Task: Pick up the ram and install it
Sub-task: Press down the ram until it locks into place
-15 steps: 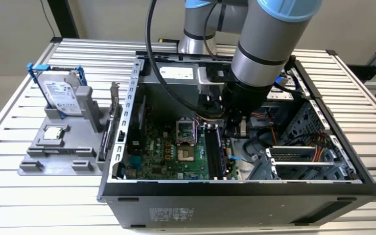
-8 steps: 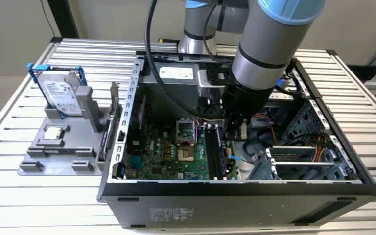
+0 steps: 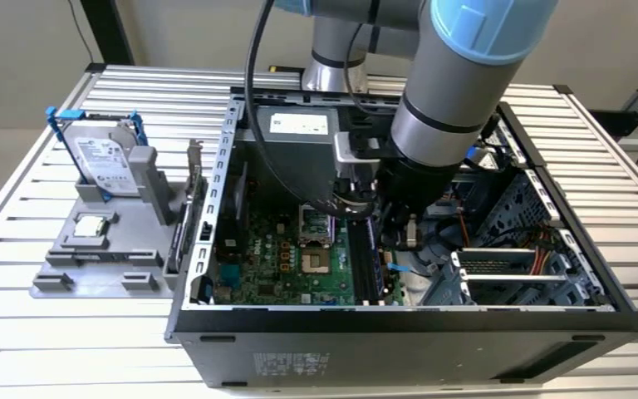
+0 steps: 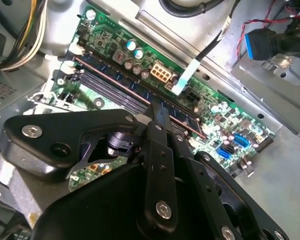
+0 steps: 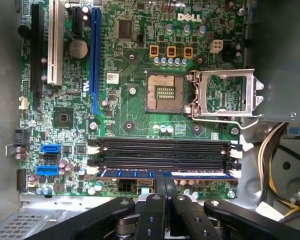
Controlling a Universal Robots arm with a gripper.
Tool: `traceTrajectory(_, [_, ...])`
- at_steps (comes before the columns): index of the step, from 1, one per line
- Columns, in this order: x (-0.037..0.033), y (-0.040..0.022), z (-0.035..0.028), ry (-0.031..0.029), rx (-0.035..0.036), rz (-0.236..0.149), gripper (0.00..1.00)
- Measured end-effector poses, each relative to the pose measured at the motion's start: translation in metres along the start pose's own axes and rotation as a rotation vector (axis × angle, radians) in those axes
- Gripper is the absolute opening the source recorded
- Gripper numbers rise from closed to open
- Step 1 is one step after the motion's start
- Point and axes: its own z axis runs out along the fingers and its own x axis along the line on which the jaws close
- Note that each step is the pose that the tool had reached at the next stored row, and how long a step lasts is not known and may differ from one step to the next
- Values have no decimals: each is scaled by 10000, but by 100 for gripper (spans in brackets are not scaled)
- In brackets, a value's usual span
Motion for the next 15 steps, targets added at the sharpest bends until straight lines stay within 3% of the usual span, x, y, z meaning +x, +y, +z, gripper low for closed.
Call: traceTrajectory(15, [9, -4, 248, 7, -3, 1, 0])
